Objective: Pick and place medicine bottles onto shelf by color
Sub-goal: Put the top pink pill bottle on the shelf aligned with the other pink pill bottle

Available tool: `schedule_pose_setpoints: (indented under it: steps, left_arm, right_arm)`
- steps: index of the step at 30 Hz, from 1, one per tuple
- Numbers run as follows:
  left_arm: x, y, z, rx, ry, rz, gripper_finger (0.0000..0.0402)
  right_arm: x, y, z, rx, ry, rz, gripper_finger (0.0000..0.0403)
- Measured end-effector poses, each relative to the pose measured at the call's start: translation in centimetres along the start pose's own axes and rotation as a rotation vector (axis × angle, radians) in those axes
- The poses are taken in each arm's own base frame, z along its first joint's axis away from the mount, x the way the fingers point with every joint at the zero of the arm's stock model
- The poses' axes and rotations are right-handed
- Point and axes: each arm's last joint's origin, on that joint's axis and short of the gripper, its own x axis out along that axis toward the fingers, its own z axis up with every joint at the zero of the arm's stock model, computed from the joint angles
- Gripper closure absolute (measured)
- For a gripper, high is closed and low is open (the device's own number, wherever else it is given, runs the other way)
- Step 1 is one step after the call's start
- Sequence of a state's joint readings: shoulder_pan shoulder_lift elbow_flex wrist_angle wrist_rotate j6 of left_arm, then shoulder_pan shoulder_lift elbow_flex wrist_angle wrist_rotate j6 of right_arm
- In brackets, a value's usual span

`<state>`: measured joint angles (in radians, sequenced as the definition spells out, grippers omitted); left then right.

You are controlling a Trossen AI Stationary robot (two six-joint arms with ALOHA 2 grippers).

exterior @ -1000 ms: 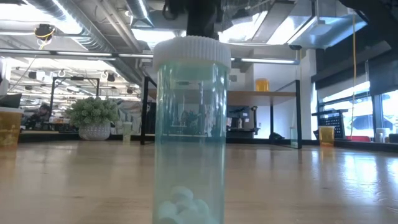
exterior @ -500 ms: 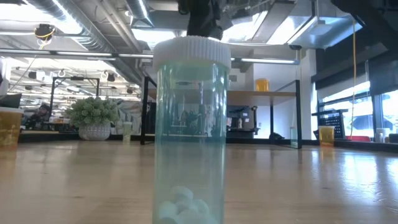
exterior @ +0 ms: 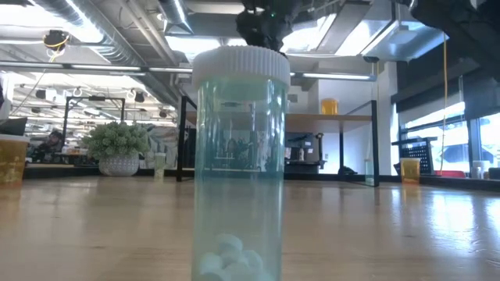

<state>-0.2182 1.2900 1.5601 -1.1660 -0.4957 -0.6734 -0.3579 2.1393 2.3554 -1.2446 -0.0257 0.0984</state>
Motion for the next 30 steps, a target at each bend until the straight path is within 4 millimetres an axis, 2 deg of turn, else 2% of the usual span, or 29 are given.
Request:
schedule_pose_setpoints:
  steps: [4,8,22,30]
  left_arm:
    - [0.2,0.4,0.3,-0.015,-0.003,0.016,0.0253]
    - [0.3,0.5,0.4,-0.022,-0.004,0.022,0.0253]
    - [0.3,0.5,0.4,-0.023,-0.004,0.023,0.0253]
    - [0.3,0.5,0.4,-0.023,-0.004,0.024,0.0253]
  right_arm:
    - [0.0,-1.7,0.3,0.033,-0.019,-0.018,0.0282]
    - [0.5,-2.4,0.3,0.047,-0.007,-0.027,0.0282]
    - [1.0,-2.4,0.2,0.048,0.0,-0.026,0.0282]
    - [2.1,-2.4,0.2,0.047,0.024,-0.026,0.0282]
